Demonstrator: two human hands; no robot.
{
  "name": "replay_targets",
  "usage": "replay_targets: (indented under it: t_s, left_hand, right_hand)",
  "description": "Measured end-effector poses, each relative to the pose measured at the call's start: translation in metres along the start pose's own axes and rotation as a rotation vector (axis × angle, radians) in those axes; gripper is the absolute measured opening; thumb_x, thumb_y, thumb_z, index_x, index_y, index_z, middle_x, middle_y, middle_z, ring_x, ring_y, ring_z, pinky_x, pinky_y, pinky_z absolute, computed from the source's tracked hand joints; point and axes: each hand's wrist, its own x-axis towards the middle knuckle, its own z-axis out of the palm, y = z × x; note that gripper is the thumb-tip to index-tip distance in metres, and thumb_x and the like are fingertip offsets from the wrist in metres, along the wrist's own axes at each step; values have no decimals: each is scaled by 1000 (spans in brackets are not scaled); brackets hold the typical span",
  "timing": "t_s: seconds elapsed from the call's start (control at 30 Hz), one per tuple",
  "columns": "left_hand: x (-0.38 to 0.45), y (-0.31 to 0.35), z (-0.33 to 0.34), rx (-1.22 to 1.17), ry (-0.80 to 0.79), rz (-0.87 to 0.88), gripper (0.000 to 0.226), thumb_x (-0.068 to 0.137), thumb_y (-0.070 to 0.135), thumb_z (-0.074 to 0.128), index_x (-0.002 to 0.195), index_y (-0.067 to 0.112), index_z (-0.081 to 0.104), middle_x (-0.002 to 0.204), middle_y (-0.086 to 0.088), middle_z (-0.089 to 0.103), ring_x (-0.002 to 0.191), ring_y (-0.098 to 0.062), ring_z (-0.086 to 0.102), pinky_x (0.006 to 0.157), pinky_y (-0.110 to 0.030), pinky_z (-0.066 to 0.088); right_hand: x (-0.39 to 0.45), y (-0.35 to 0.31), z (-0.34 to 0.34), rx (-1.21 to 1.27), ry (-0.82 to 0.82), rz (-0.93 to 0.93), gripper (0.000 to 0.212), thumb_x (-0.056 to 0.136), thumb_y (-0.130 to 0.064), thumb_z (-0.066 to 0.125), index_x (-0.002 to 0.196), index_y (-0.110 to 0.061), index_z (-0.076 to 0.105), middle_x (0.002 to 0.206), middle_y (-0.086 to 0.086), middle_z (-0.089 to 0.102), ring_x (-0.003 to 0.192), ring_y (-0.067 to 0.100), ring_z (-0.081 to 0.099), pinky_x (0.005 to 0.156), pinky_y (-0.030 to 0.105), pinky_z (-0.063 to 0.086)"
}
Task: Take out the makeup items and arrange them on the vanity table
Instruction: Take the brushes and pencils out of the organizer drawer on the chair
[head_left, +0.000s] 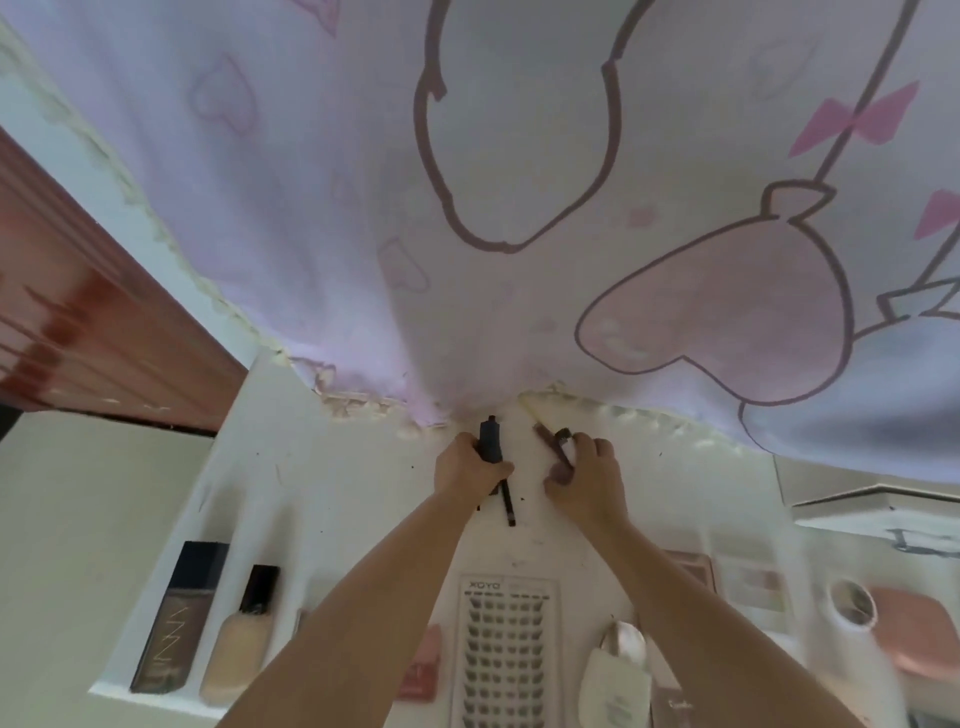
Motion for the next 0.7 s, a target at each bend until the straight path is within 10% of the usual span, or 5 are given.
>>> replay_targets:
  t_s: [0.37, 0.7]
  left_hand:
    - [-39, -21, -5, -121, -19, 44, 74, 87, 28, 56, 144, 14, 12, 151, -6, 11, 138, -22, 20, 108, -33, 27]
    - [-177, -129, -78, 749, 394, 84, 50, 94, 30, 39, 140, 18, 21, 152, -5, 12, 140, -24, 9, 111, -39, 19]
  right_hand:
    - [-19, 3, 7, -359, 4, -183, 61, 90, -29, 42, 142, -10, 17, 152, 14, 9, 142, 31, 1, 115, 40, 9]
    - [-122, -76, 32, -470, -33, -753, 51, 90, -22, 39, 138, -7, 32, 145, 9, 33, 137, 20, 24, 110, 32, 22]
